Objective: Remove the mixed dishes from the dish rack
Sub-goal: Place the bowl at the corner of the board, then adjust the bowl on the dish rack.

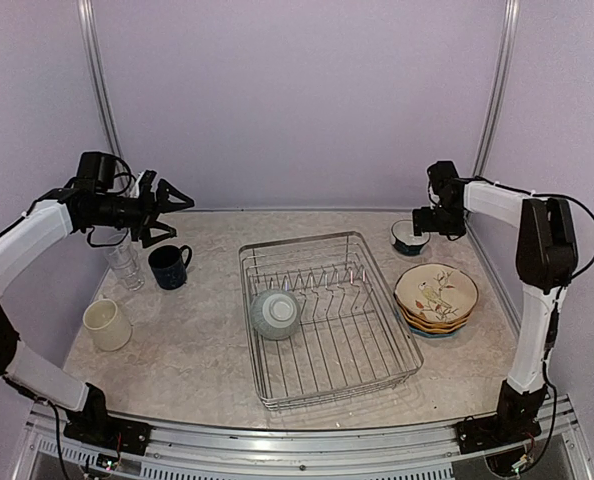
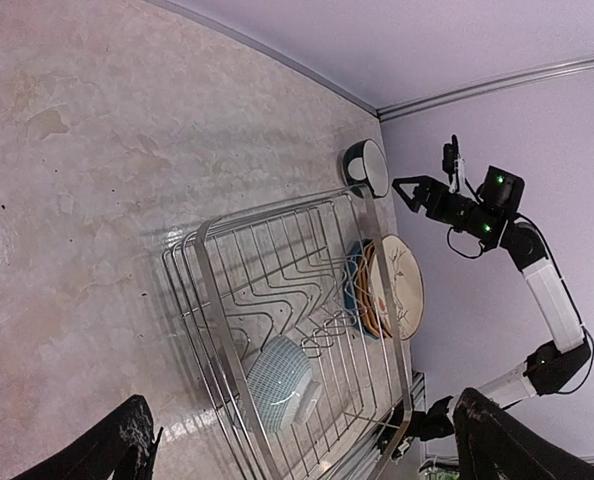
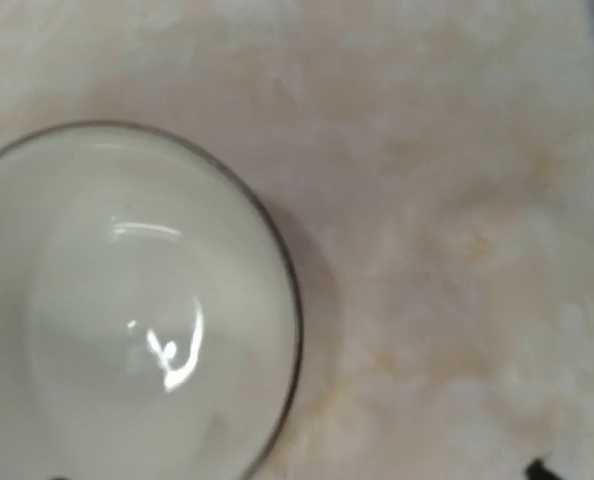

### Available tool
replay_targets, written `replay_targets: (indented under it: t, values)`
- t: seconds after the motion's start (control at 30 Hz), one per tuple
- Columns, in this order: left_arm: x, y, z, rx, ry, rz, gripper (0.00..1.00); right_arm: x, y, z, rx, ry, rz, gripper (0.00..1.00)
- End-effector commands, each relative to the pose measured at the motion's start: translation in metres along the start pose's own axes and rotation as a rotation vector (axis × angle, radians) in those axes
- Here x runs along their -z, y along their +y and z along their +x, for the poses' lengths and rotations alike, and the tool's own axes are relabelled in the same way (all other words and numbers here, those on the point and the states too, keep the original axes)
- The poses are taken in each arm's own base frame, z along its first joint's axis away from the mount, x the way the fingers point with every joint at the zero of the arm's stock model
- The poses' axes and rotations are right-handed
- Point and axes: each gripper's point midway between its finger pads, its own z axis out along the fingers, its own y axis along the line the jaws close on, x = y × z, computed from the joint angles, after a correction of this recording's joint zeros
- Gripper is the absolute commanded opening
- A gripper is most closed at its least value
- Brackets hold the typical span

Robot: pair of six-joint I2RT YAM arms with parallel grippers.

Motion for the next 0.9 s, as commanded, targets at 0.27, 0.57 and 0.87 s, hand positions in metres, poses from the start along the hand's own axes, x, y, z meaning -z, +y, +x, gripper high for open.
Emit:
replay_targets:
  t: [0.27,0.57,0.87]
  values:
    - [0.005,-0.008,-0.005,-0.053,-0.035,0.006,0.99,0.183,0.083,-0.006,-0.029,-0.483,-0.589,1.0]
    - [0.005,-0.009,-0.005,-0.049,-0.032,0.013,0.99,0.227,0.192,0.035,0.015,-0.433,-0.775,1.0]
    - [-0.014,-0.003,0.007,-0.014,0.045,0.003,0.99,0.199,0.307,0.113,0.39,-0.279,-0.666,0.92]
